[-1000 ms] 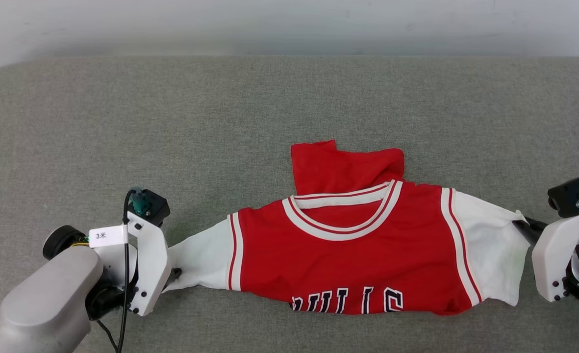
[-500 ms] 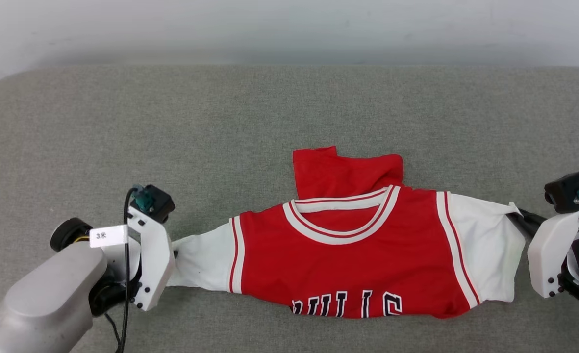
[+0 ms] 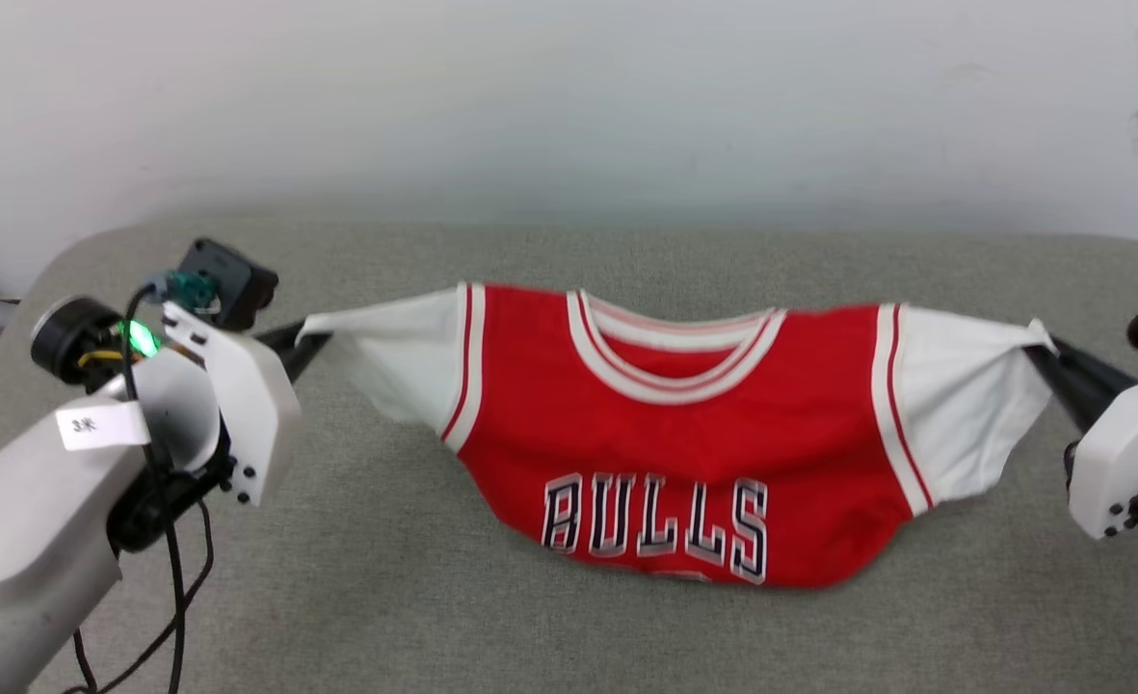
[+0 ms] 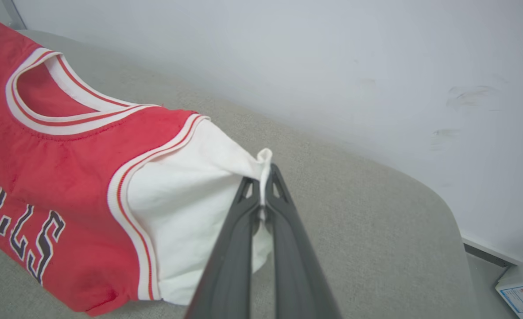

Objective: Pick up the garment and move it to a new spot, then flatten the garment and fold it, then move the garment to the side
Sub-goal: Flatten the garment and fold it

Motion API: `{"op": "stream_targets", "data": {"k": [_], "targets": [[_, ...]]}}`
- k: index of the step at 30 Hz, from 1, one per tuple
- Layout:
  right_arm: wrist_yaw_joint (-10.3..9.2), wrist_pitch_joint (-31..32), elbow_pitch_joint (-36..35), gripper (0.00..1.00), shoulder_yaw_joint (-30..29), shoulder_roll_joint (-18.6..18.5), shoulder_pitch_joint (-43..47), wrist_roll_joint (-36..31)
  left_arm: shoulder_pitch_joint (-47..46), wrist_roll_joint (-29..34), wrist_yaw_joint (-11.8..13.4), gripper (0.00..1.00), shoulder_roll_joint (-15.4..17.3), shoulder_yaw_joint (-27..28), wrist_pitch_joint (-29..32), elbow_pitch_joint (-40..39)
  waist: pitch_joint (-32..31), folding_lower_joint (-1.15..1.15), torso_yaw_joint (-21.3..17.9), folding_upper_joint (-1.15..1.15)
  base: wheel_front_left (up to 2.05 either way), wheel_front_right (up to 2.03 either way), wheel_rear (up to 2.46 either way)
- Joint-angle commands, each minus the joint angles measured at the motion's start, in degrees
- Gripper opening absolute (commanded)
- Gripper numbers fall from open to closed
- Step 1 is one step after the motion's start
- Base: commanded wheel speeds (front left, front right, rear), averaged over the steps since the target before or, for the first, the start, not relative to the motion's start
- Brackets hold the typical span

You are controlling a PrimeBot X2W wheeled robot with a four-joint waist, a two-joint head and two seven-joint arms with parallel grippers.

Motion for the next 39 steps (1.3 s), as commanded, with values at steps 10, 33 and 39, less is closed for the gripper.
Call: {"op": "stream_targets", "data": {"k": [10,33,39], "targets": [[-0.10,-2.6,-8.9,0.00,-9.7,1.1,-6.1,-3.8,-6.7,4.2,6.9,0.00,3.6,5.9,-4.0,-14.8,-2.8,0.00,0.8,0.00,0.00,0.00,0.00],[-0.10,0.6,-13.4,0.00,-15.0,4.5,-27.9,-9.4,-27.6,6.0,6.0,0.00,-0.7,14.7,-7.7,-14.5,7.1,0.00,0.5,0.00,0.00,0.00,0.00],[-0.10,1.2,-8.2,0.00,-12.6,5.1,-41.0,-10.9,-36.6,7.1,3.4,0.00,-2.9,15.8,-7.8,-8.0,15.8,0.00,0.3,0.00,0.00,0.00,0.00]]}}
